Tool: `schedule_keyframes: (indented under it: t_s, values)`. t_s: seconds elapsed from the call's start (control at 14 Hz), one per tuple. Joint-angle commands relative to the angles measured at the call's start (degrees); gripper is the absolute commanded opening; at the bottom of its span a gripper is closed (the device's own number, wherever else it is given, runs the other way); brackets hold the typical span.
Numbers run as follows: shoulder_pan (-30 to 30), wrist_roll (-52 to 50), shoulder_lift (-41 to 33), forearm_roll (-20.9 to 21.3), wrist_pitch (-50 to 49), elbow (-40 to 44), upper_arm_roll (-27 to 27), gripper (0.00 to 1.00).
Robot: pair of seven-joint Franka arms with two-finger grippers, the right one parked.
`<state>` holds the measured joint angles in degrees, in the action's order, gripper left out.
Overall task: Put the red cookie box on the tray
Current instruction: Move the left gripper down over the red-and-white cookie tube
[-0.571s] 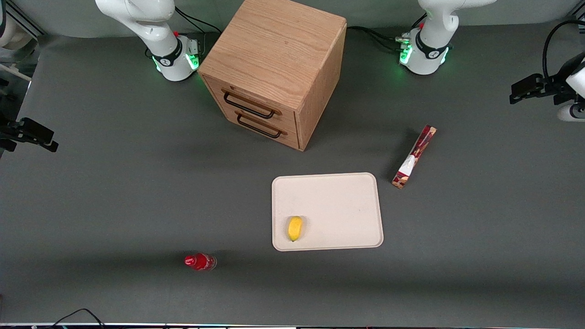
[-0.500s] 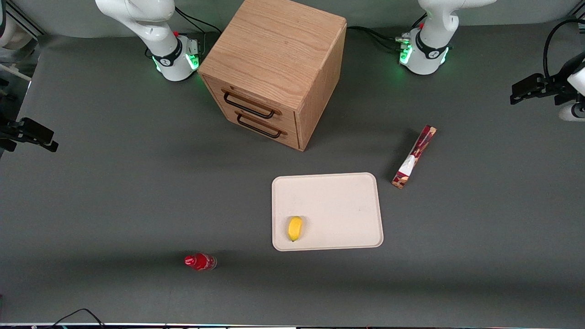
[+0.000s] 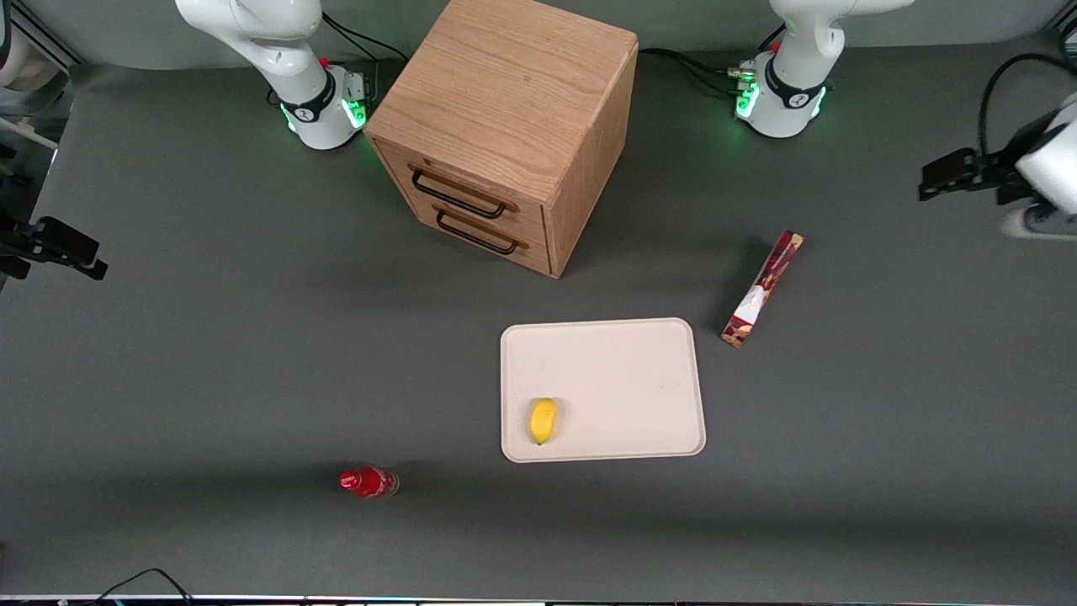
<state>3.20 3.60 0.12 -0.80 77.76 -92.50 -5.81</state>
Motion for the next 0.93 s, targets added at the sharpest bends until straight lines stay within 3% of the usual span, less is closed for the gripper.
schedule_keyframes:
  t_s: [0.0,0.5,0.86]
  values:
    - [-0.56,1.66,0.15,-0.69,6.49,-10.81,-4.37,1.00]
    - [-1.00,7.38,0.76,-0.69,42.84,-41.49,-7.90,1.00]
    - [-1.18,6.60,8.83,-0.69,60.90,-46.36,-9.22,1.00]
